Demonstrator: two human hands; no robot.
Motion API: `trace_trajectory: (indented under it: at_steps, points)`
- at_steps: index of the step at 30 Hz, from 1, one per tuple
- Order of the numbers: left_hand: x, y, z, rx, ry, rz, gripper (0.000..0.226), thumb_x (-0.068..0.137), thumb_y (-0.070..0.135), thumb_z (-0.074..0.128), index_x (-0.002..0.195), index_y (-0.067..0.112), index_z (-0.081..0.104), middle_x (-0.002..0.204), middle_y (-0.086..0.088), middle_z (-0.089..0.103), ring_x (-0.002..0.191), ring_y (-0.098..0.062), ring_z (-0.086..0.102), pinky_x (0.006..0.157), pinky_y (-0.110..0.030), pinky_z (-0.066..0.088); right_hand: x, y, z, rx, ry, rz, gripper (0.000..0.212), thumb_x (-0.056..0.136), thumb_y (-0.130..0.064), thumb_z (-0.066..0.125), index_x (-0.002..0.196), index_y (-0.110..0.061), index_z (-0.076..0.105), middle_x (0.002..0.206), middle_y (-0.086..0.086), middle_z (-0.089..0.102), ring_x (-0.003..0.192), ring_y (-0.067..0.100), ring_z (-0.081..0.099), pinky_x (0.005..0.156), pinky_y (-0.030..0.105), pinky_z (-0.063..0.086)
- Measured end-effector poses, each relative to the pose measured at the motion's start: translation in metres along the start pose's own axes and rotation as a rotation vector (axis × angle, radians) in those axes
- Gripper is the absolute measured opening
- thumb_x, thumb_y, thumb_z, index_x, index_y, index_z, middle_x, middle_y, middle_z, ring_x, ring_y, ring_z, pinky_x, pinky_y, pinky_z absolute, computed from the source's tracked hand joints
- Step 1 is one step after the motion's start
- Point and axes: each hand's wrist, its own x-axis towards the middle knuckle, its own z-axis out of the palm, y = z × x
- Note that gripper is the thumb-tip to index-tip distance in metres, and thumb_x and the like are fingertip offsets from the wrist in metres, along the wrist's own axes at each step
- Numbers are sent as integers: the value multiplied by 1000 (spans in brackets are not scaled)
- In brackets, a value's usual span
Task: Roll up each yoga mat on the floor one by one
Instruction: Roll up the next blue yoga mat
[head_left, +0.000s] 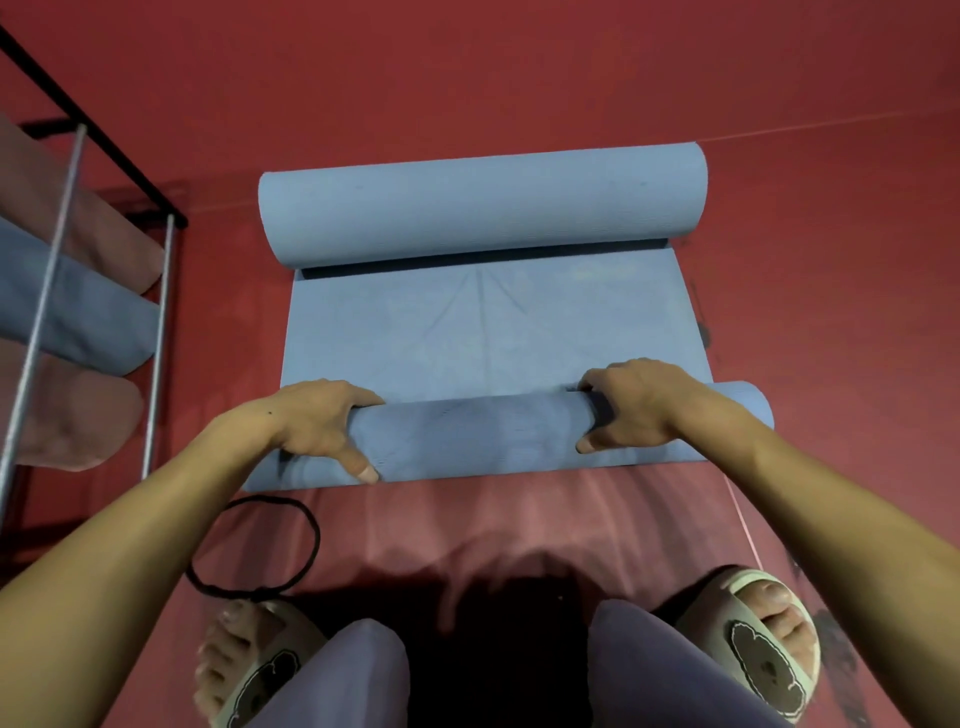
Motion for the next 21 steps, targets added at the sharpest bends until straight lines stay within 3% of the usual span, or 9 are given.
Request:
trace_trajectory:
  at_steps: [5, 7, 9, 12, 15, 21]
  points:
    - [-3, -2, -1, -16, 9, -7, 97, 46, 79, 88, 132, 70, 45, 127, 35, 61, 121, -4, 58, 104, -42, 50, 2, -1, -3, 42, 7, 23, 84, 72, -71, 76, 142, -34, 47, 122, -5, 66, 103, 25, 64, 86, 43, 54]
    - [-3, -1, -7, 15, 97, -15, 111, 49, 77, 89, 147, 60, 40, 145, 32, 50, 137, -8, 50, 108, -46, 46, 3, 2, -1, 176, 53, 36, 83, 77, -58, 83, 142, -33, 39, 129, -3, 62, 106, 26, 63, 86, 44, 53]
    - [-2, -2, -14, -12, 197, -9, 114, 53, 71, 92, 152, 54, 39, 150, 24, 48, 140, -10, 47, 107, -49, 45, 5, 2, 1, 301, 144, 33, 69, 82, -46, 84, 135, -33, 42, 131, -3, 54, 110, 26, 57, 84, 43, 49]
    - [-1, -5, -19, -34, 313, 8, 89, 60, 67, 91, 138, 63, 48, 143, 23, 53, 132, -10, 51, 102, -48, 47, 10, -4, 1, 266, 273, 38, 51, 90, -38, 80, 132, -34, 51, 137, 1, 45, 123, 28, 44, 89, 41, 47]
    - [-1, -5, -19, -35, 351, 12, 65, 71, 59, 89, 120, 70, 47, 136, 25, 55, 127, -7, 53, 94, -42, 45, 16, -8, -1, 259, 295, 55, 40, 94, -36, 75, 128, -35, 56, 131, 1, 49, 121, 26, 43, 89, 41, 48]
    - [-1, 9, -12, 28, 410, 109, 58, 88, 33, 83, 128, 61, 52, 137, 20, 52, 128, -15, 43, 91, -42, 45, 19, -8, 3, 250, 389, 52, 17, 98, -33, 67, 115, -35, 64, 116, -6, 65, 111, 21, 53, 78, 38, 49]
